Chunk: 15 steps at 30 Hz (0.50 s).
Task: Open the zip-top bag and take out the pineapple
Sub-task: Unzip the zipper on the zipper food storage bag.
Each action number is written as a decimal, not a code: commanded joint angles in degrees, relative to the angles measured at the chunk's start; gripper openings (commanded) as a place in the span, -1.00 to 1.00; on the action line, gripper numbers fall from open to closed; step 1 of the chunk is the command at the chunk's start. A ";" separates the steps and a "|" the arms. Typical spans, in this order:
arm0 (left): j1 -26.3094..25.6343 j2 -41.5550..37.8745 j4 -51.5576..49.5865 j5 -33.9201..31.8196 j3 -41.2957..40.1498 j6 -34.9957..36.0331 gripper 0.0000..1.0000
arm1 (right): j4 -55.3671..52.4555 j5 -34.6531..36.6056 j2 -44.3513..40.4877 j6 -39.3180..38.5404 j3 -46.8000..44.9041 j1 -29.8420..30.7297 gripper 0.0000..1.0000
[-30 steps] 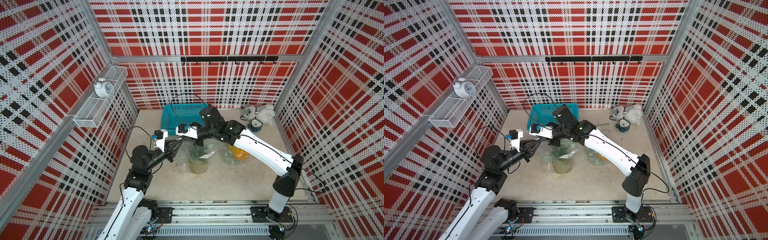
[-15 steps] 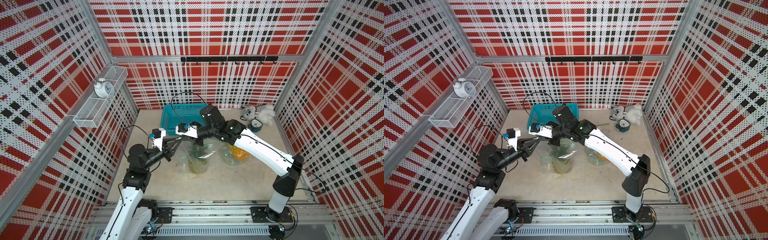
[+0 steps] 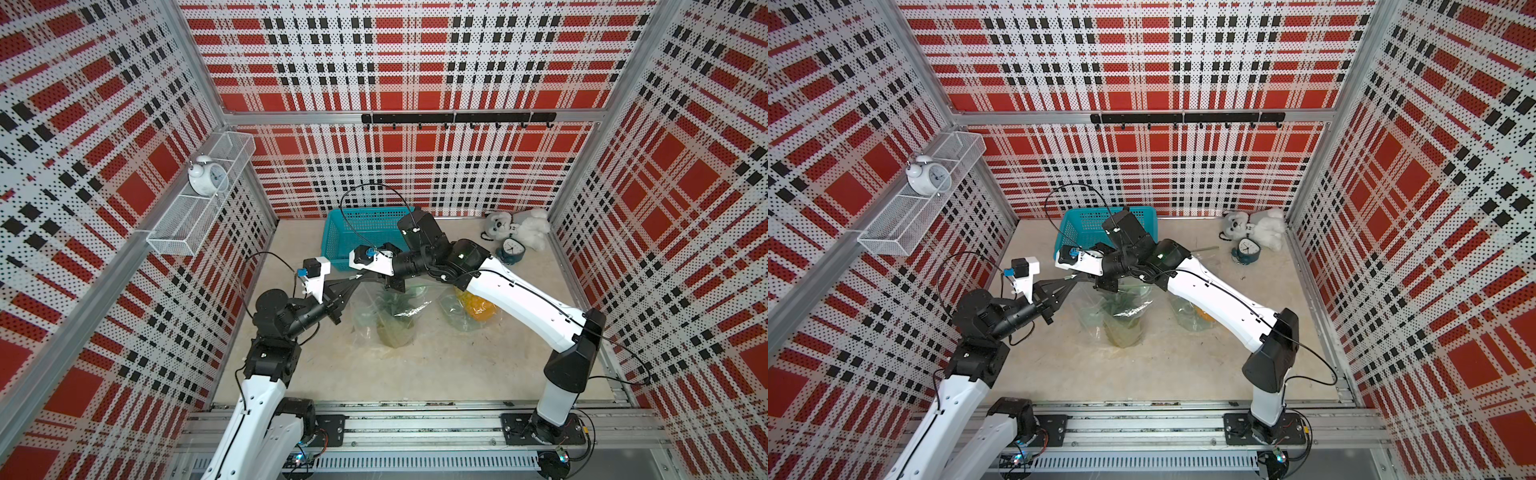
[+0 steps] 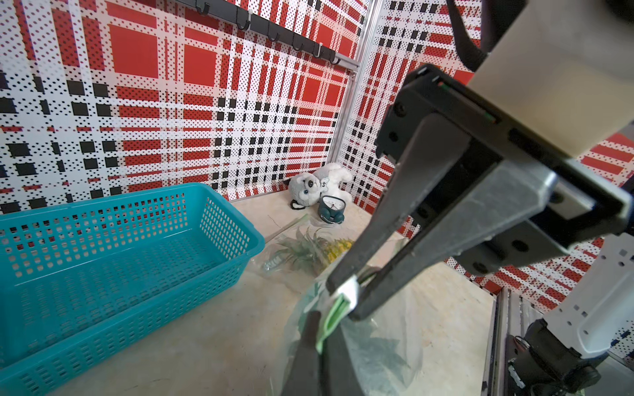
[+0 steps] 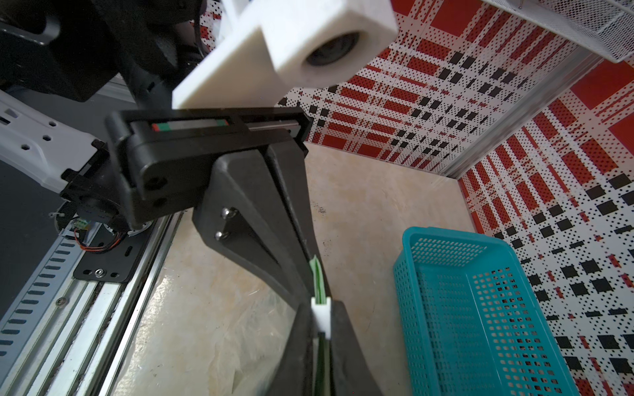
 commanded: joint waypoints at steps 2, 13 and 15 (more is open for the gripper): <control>1.08 -1.51 2.67 -0.68 1.63 0.34 -1.00 | -2.46 2.86 -0.57 1.92 -1.42 -0.34 -0.95; 1.67 -1.87 2.25 -1.06 1.53 0.39 -1.00 | -0.93 6.26 -4.53 3.79 -6.36 -1.12 -0.96; 1.85 -2.02 2.25 -1.05 1.53 0.43 -1.00 | -0.79 7.01 -5.05 4.20 -6.88 -1.34 -0.95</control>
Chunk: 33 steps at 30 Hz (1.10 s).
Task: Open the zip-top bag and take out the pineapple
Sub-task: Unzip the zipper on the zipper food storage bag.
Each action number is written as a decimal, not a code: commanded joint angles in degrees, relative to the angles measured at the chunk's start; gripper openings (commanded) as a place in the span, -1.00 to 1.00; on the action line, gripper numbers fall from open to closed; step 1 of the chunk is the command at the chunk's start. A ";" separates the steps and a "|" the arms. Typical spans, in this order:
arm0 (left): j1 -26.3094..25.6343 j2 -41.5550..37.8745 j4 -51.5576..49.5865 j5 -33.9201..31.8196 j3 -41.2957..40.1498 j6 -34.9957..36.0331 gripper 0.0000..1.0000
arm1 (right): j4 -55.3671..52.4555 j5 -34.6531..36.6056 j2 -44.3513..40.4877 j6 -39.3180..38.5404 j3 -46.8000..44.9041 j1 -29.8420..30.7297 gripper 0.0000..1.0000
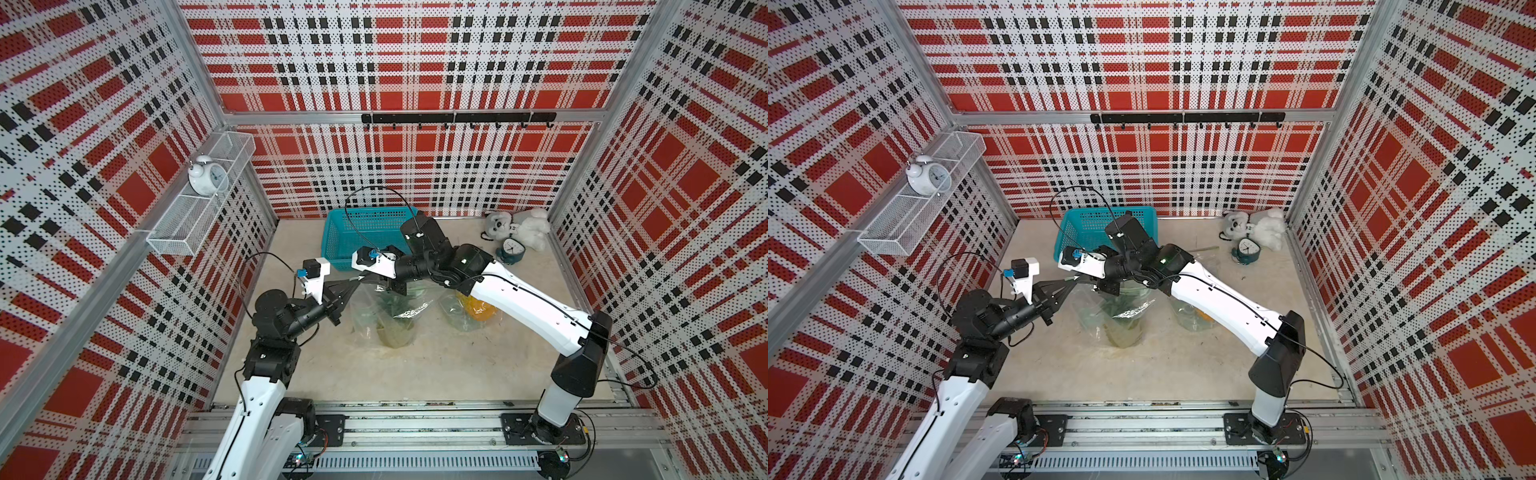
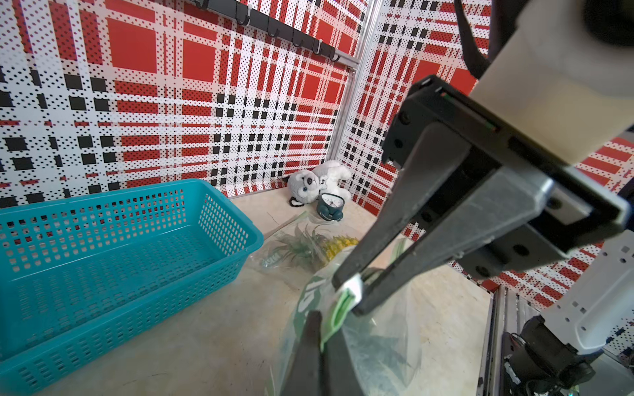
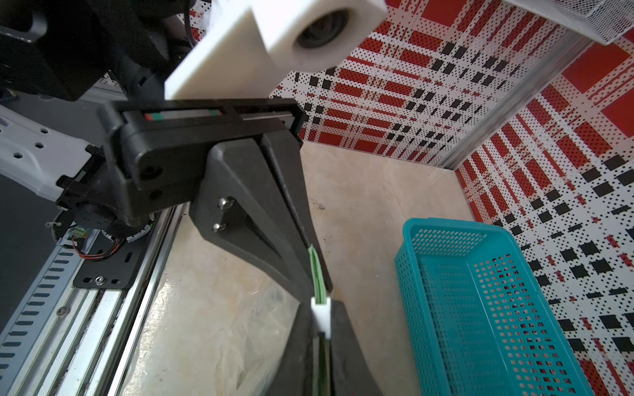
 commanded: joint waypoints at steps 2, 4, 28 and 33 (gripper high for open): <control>1.59 -1.63 3.13 -1.50 1.53 0.50 -1.00 | -4.01 5.95 -2.40 1.92 -1.93 -1.54 -0.96; 1.64 -1.63 3.02 -1.52 1.53 0.45 -1.00 | -4.11 6.90 -2.81 2.05 -2.26 -1.64 -0.95; 3.25 -1.98 2.50 -3.49 1.44 0.29 -1.00 | -5.67 13.18 -16.16 6.09 -18.24 -6.62 -0.96; 3.54 -1.91 2.34 -3.67 1.44 0.30 -1.00 | -5.65 14.96 -20.51 7.35 -23.51 -8.77 -0.96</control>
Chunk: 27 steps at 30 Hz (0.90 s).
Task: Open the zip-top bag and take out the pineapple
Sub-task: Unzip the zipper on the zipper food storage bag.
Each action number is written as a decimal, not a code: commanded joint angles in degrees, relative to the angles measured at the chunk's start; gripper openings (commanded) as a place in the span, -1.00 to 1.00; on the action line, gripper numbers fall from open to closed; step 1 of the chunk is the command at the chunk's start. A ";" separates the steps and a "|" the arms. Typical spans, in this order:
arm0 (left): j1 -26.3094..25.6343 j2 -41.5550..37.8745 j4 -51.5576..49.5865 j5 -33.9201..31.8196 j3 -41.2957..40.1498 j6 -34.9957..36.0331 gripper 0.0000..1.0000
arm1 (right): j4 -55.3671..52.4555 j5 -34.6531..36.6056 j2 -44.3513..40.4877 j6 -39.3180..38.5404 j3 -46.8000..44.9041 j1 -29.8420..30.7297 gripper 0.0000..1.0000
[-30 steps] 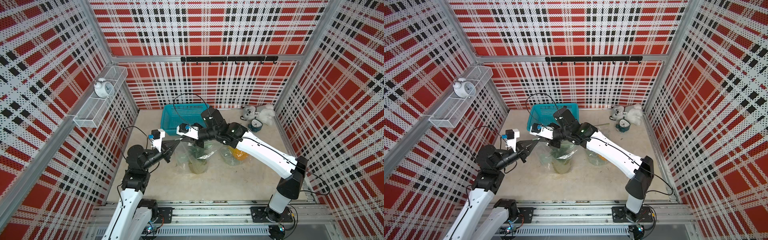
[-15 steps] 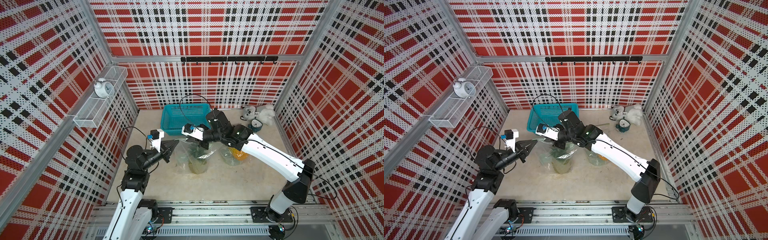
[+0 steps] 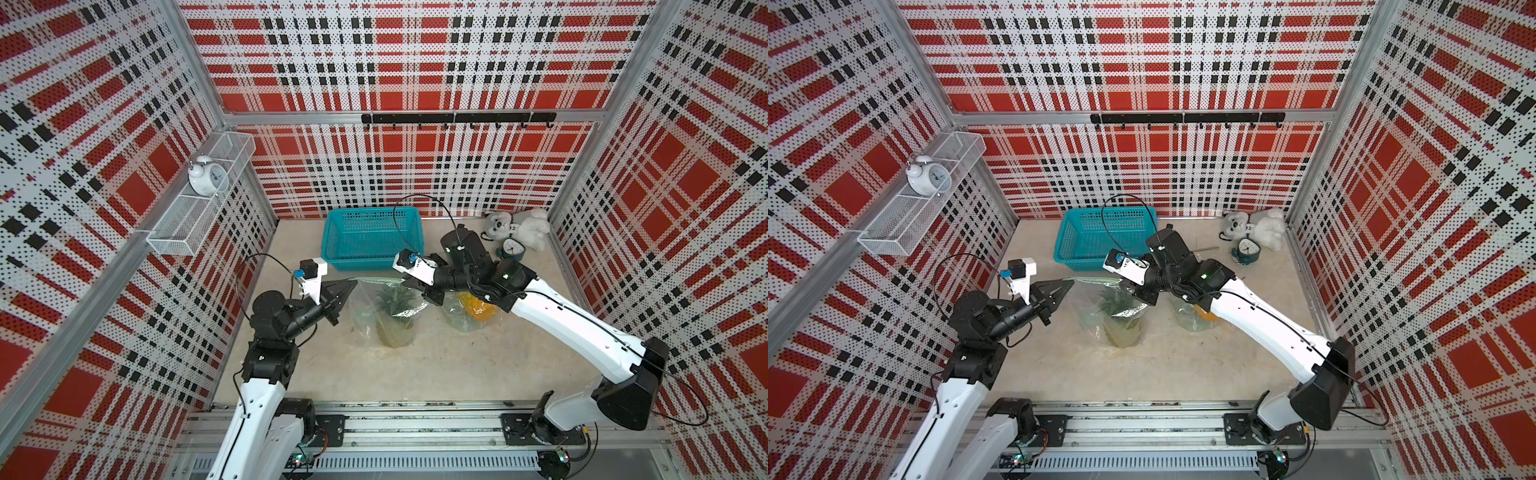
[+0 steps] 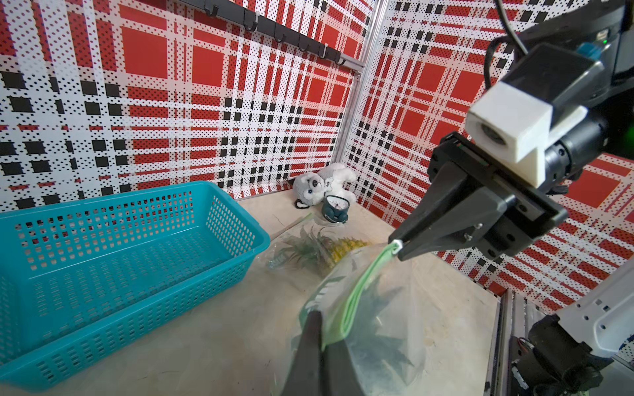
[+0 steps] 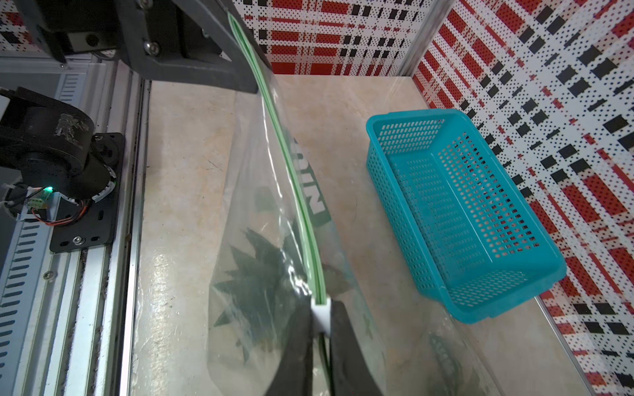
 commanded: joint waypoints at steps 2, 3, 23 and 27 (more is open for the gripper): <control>2.10 -1.17 2.52 -3.78 1.30 0.30 -1.00 | -4.81 6.60 -4.93 2.19 -4.91 -3.61 -0.96; 2.09 -1.10 2.47 -3.79 1.35 0.30 -1.00 | -4.87 6.63 -5.75 2.48 -5.94 -4.15 -0.96; 2.72 -0.95 1.40 -3.47 1.67 0.72 -1.00 | -7.35 11.20 -16.04 3.94 -17.72 -11.88 -0.94; 2.72 -0.91 1.46 -3.25 1.70 0.76 -1.00 | -7.08 10.60 -16.34 3.66 -17.64 -11.99 -0.94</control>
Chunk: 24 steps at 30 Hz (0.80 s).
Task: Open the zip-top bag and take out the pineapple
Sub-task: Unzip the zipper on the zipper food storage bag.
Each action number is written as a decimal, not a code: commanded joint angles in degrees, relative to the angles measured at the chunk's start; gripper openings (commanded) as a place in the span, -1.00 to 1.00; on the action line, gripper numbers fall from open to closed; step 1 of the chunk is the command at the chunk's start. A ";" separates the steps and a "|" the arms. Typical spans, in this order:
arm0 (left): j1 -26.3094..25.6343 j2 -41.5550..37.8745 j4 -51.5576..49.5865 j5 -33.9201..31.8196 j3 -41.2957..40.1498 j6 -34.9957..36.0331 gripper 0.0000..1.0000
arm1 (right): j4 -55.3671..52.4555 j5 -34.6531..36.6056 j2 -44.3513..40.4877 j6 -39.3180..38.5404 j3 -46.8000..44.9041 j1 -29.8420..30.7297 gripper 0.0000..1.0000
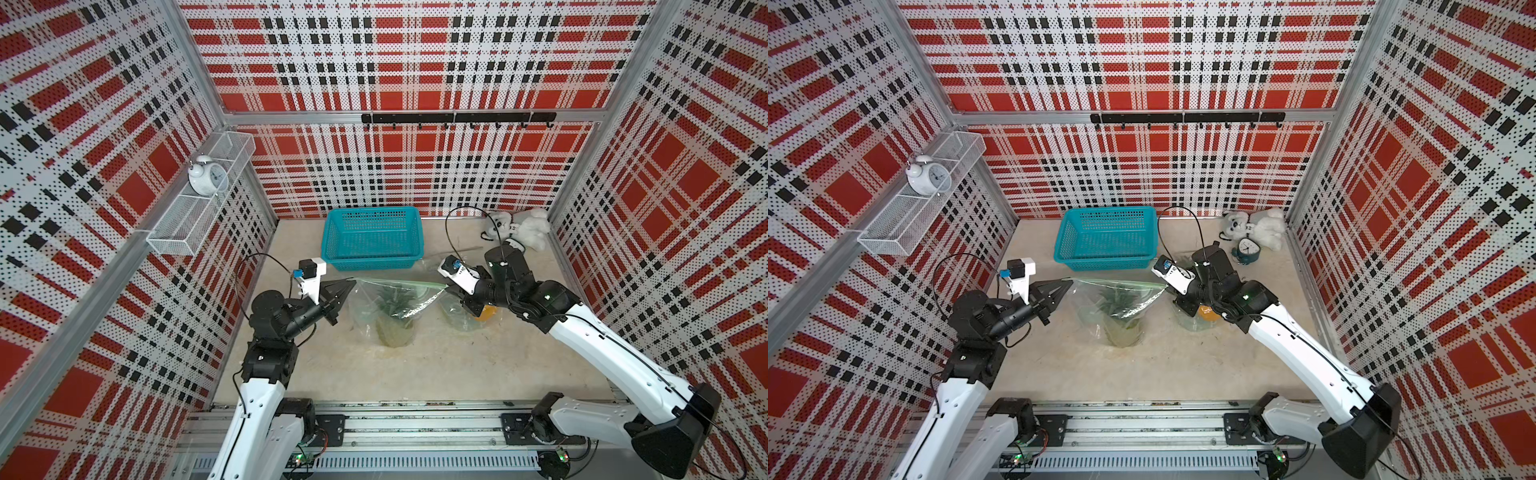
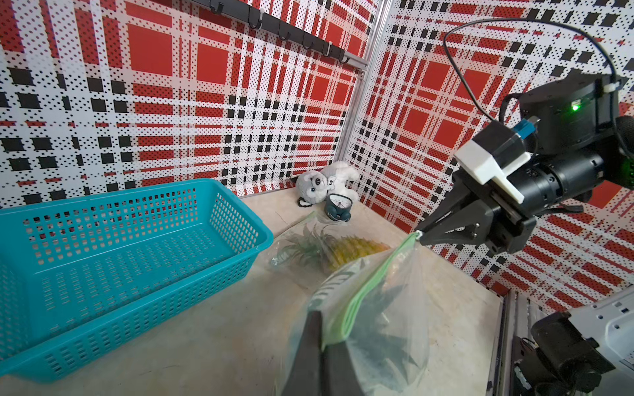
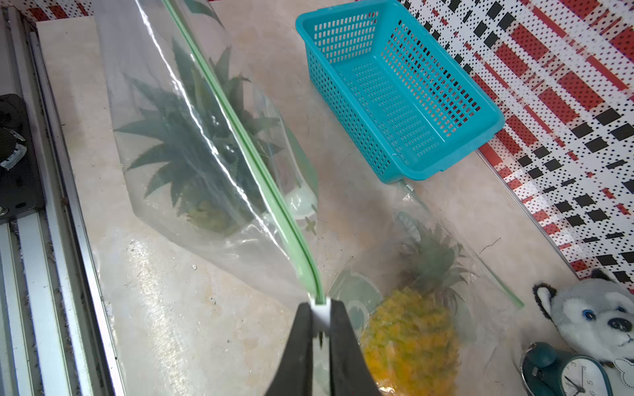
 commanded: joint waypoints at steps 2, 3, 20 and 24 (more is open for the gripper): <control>1.78 -0.78 2.02 -3.59 1.71 0.58 -1.00 | -5.63 5.71 -1.17 0.31 -0.76 -2.24 -0.94; 1.74 -0.78 1.87 -3.43 1.71 0.65 -1.00 | -5.73 5.60 -0.96 0.26 -0.71 -2.23 -0.94; -4.92 0.46 2.29 -3.32 -0.05 0.17 -1.00 | -0.22 -9.06 2.47 -3.95 1.53 -0.01 -0.95; -8.29 1.59 3.03 -5.72 -0.44 0.22 -1.00 | 0.84 -10.35 3.61 -4.17 2.57 0.99 -0.95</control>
